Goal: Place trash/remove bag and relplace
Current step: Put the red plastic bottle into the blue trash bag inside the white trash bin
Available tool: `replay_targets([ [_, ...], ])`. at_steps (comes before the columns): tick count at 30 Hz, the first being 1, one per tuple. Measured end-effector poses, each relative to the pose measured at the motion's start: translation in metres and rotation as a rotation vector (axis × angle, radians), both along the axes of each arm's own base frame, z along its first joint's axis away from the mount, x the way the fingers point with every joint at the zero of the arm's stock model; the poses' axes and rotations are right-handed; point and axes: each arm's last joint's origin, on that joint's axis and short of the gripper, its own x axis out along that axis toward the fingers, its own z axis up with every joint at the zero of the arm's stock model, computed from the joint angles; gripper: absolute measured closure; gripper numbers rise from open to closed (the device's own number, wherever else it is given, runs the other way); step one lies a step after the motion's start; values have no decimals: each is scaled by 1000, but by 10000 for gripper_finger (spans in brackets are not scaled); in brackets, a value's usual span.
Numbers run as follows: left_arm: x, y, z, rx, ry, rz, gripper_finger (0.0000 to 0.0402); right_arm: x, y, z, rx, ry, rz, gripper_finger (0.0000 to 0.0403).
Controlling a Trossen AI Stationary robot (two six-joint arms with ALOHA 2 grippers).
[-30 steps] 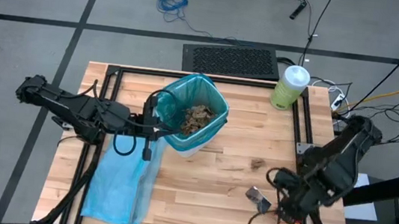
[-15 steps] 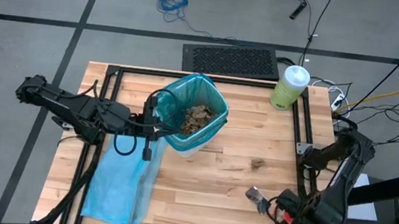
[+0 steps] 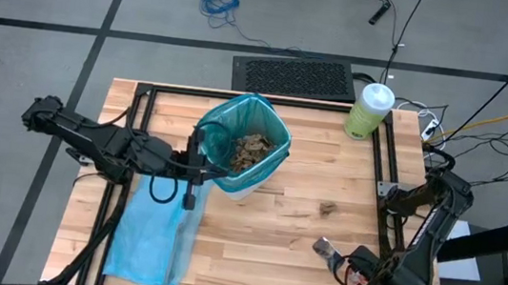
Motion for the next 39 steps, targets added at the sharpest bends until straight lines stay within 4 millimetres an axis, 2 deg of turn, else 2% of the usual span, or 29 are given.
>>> replay_targets([
  [9, 1, 0, 1, -3, -9, 0, 402, 3, -2, 0, 18, -10, 74, 94],
  [28, 1, 0, 2, -32, -19, 7, 402, 14, -10, 0, 49, -39, 211, 182],
  [39, 0, -4, 2, -31, -19, -9, 402, 23, -15, 1, 52, -86, 223, 194],
])
